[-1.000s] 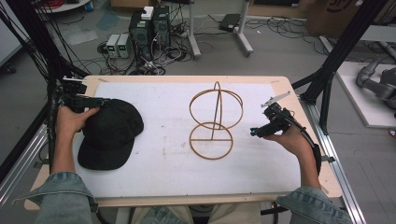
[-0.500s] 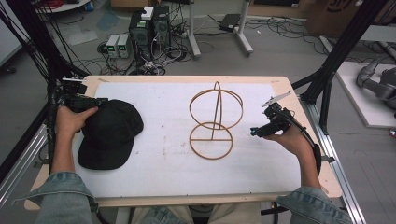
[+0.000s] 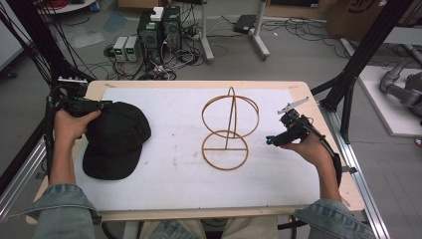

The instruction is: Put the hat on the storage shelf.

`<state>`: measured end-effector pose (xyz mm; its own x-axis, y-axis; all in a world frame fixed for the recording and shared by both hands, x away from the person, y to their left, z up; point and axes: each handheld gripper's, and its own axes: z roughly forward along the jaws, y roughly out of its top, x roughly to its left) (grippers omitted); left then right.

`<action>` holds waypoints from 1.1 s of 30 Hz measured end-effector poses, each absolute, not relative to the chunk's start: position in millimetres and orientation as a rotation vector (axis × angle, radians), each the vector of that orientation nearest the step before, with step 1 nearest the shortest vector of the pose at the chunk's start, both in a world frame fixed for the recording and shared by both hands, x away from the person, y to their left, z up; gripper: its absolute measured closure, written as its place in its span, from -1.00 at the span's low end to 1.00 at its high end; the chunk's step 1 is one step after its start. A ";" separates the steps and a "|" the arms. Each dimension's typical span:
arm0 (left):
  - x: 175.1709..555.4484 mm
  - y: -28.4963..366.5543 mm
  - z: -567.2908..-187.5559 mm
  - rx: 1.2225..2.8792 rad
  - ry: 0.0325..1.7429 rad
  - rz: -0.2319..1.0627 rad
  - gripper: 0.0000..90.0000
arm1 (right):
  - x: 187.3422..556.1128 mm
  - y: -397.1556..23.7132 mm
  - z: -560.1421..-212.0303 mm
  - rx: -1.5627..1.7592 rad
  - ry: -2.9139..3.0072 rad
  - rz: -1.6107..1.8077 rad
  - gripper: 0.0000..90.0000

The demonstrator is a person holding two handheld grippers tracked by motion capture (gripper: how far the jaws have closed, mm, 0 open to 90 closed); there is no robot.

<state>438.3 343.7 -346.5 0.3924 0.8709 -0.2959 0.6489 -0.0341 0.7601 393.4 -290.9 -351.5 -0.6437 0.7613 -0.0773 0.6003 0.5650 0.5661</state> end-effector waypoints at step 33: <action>421.3 305.2 -280.5 1.863 1.122 0.362 0.95 | 393.3 -285.9 -348.9 1.104 2.503 0.740 -0.82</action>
<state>421.3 305.2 -280.5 0.5450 0.8167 -0.1894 0.5524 -0.1798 0.8140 393.3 -285.9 -348.9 -0.6567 0.7510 -0.0690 0.5929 0.5706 0.5682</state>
